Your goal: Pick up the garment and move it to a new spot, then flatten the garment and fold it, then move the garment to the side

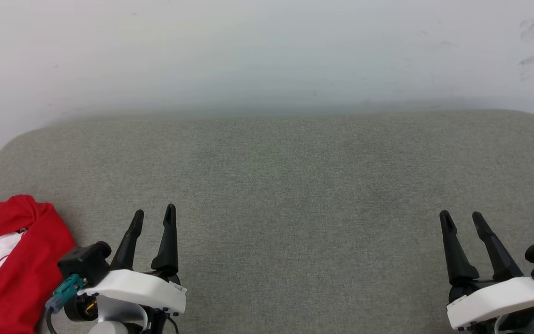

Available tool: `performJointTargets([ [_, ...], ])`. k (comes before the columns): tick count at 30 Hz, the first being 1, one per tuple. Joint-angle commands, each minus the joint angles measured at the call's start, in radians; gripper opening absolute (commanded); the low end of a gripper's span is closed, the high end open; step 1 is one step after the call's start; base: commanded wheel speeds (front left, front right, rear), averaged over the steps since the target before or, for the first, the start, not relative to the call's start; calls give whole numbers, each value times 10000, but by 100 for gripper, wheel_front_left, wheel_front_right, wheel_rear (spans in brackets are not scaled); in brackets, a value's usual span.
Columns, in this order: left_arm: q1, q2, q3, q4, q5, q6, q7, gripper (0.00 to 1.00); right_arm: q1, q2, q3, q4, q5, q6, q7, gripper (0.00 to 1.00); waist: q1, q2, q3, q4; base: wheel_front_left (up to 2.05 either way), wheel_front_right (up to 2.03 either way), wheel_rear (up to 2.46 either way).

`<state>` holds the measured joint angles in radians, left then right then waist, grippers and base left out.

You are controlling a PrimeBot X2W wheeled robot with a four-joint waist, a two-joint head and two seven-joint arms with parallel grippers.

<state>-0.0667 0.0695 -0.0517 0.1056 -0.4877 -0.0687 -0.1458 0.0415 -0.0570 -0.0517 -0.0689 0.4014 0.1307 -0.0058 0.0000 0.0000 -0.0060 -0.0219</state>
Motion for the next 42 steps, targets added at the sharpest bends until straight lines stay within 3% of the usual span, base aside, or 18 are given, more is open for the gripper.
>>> performJointTargets([
  [1,7,91,-23,-59,278,54,-105,100,15,16,-22,-176,-285,1,45,100,0,0,-3,2,0,0,0],
  [16,39,236,-230,172,1743,403,-466,100,137,67,-132,-352,-1830,1,130,100,0,0,2,10,0,0,0],
  [42,-62,18,-192,857,3159,293,-1002,100,233,76,-200,-584,-3145,-1,-242,100,0,0,37,72,0,0,0],
])
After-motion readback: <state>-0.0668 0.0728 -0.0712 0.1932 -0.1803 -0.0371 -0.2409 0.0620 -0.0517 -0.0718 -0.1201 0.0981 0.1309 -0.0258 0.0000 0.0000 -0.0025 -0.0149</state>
